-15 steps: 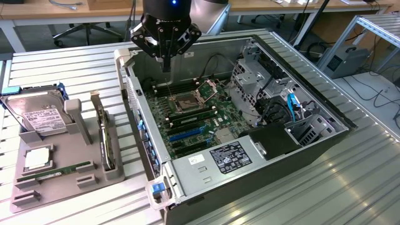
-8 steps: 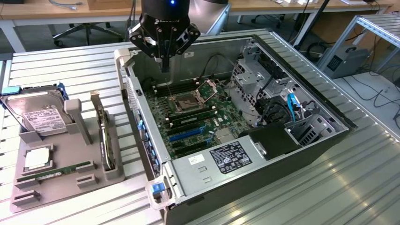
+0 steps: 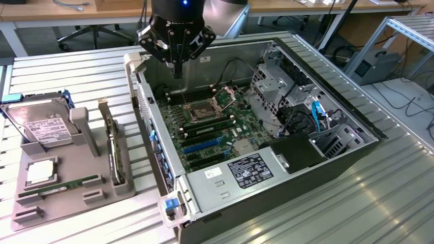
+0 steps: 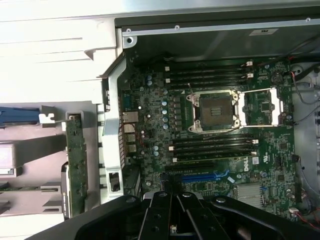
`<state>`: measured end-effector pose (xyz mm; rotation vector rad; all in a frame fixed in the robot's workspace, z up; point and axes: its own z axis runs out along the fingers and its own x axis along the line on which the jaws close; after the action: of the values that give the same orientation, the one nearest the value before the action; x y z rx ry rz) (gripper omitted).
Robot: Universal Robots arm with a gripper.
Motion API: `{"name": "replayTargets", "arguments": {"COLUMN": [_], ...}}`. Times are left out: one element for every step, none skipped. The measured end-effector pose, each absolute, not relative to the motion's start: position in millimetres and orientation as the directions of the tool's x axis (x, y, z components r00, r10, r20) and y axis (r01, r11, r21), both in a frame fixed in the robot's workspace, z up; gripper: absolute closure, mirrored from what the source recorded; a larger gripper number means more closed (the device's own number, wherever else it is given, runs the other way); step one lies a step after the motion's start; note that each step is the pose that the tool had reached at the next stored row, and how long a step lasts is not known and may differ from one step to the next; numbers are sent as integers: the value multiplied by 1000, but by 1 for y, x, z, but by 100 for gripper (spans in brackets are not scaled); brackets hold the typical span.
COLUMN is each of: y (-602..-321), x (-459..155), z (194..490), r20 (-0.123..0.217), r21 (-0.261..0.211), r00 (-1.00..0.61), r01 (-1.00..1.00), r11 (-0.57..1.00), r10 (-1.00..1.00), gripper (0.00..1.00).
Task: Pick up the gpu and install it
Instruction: 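Reach for the gpu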
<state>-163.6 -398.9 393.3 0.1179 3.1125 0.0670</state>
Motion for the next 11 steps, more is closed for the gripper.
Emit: {"name": "replayTargets", "arguments": {"y": [-399, -399, -399, -399, -399, -399, -399, -399, -399, -399, -399], "x": [-164, -164, -164, -165, -165, -165, -165, -165, -166, -166, -166], "z": [393, 393, 393, 393, 393, 393, 393, 393, 393, 393, 393], "r20": [-25, -24, -24, -24, -24, -24, -25, -25, -24, -25, -24], "r21": [44, 44, 44, 44, 44, 44, 44, 44, 44, 44, 44], "r00": [-997, -997, -997, -997, -997, -997, -997, -997, -997, -997, -997], "r01": [75, 75, 75, 75, 75, 75, 75, 75, 75, 75, 75], "r11": [996, 996, 996, 996, 996, 996, 996, 996, 996, 996, 996], "r10": [76, 76, 76, 76, 76, 76, 76, 76, 76, 76, 76], "gripper": [89, 89, 89, 89, 89, 89, 89, 89, 89, 89, 89]}}
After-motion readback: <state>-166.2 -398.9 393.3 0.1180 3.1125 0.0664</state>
